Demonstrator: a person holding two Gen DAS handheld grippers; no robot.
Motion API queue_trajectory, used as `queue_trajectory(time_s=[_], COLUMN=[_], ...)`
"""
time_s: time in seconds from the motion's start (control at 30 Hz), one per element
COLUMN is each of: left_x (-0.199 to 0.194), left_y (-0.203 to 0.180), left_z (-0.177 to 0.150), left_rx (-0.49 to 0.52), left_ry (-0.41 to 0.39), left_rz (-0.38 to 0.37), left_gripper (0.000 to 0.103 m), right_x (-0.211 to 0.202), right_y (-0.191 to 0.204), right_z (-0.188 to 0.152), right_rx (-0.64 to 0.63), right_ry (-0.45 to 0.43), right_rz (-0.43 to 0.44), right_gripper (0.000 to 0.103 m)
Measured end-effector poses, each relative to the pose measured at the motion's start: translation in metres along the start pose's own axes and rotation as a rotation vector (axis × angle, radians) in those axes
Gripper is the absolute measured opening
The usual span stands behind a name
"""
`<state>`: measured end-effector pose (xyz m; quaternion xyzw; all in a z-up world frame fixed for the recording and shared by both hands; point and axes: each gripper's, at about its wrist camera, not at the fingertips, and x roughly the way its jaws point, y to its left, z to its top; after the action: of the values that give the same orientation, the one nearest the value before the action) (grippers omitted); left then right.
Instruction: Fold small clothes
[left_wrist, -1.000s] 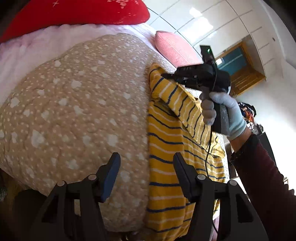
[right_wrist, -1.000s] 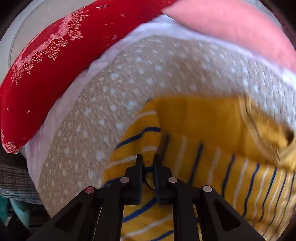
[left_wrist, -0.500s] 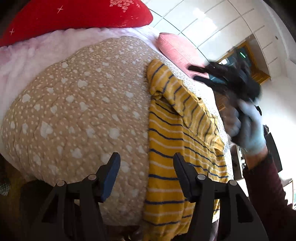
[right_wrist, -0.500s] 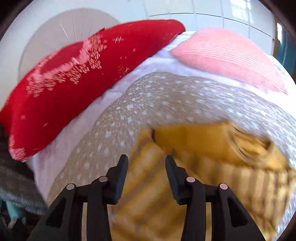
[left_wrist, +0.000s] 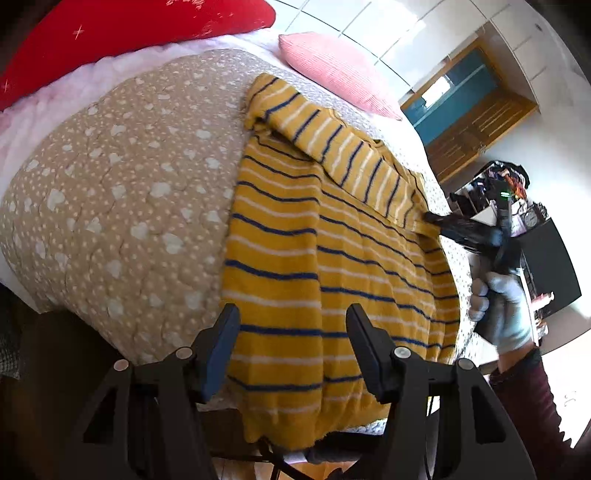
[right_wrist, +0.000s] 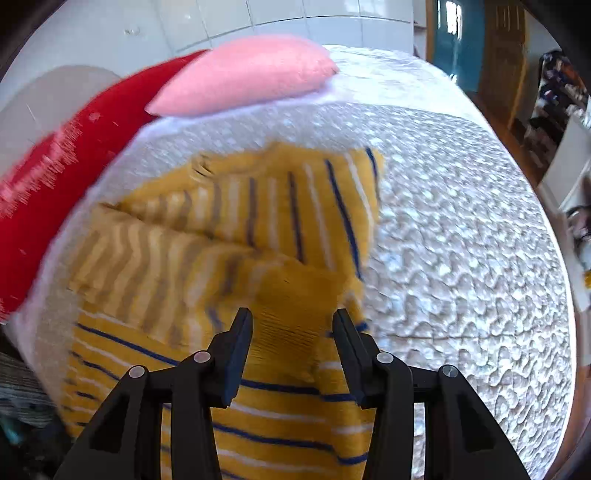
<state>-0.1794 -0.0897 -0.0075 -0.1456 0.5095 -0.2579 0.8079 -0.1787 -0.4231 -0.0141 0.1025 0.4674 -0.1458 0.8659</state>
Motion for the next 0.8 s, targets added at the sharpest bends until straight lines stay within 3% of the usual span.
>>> queue_trajectory(time_s=[0.07, 0.1, 0.13, 0.17, 0.2, 0.3, 0.4, 0.43, 0.47, 0.5, 0.67, 0.8], left_x=[-0.004, -0.005, -0.007, -0.006, -0.005, 0.002, 0.008, 0.008, 0.008, 0.009, 0.016, 0.022], left_y=[-0.005, -0.006, -0.006, -0.006, -0.004, 0.003, 0.006, 0.006, 0.005, 0.005, 0.018, 0.027], left_z=[-0.002, -0.003, -0.003, -0.003, -0.003, -0.002, -0.002, -0.003, -0.003, -0.003, -0.003, -0.009], left_rx=[0.015, 0.019, 0.020, 0.018, 0.014, -0.019, -0.033, -0.031, -0.027, -0.025, -0.058, -0.087], left_ry=[-0.006, -0.008, -0.010, -0.012, -0.013, 0.001, 0.015, 0.016, 0.018, 0.018, 0.027, 0.048], left_rz=[0.015, 0.021, 0.028, 0.034, 0.040, 0.049, 0.049, 0.050, 0.050, 0.050, 0.060, 0.045], left_gripper=[0.059, 0.059, 0.059, 0.059, 0.059, 0.059, 0.058, 0.058, 0.059, 0.059, 0.058, 0.058], right_x=[0.014, 0.022, 0.024, 0.022, 0.017, -0.002, -0.002, 0.006, 0.016, 0.021, -0.029, -0.065], right_y=[0.003, 0.004, 0.004, 0.004, 0.006, 0.007, -0.007, -0.012, -0.017, -0.023, -0.039, -0.060], right_z=[-0.003, -0.005, -0.006, -0.006, -0.005, 0.005, 0.017, 0.020, 0.021, 0.019, -0.006, -0.046], right_rx=[-0.025, -0.023, -0.014, -0.002, -0.004, -0.012, 0.030, 0.042, 0.052, 0.070, 0.156, 0.221], right_ry=[0.007, 0.014, 0.019, 0.014, -0.001, -0.067, -0.093, -0.076, -0.044, -0.029, -0.167, -0.153], right_rz=[-0.042, -0.023, 0.001, 0.035, 0.050, 0.048, 0.019, -0.012, -0.044, -0.056, 0.080, 0.249], right_gripper=[0.052, 0.050, 0.041, 0.024, 0.018, 0.013, 0.014, 0.020, 0.035, 0.043, 0.045, 0.048])
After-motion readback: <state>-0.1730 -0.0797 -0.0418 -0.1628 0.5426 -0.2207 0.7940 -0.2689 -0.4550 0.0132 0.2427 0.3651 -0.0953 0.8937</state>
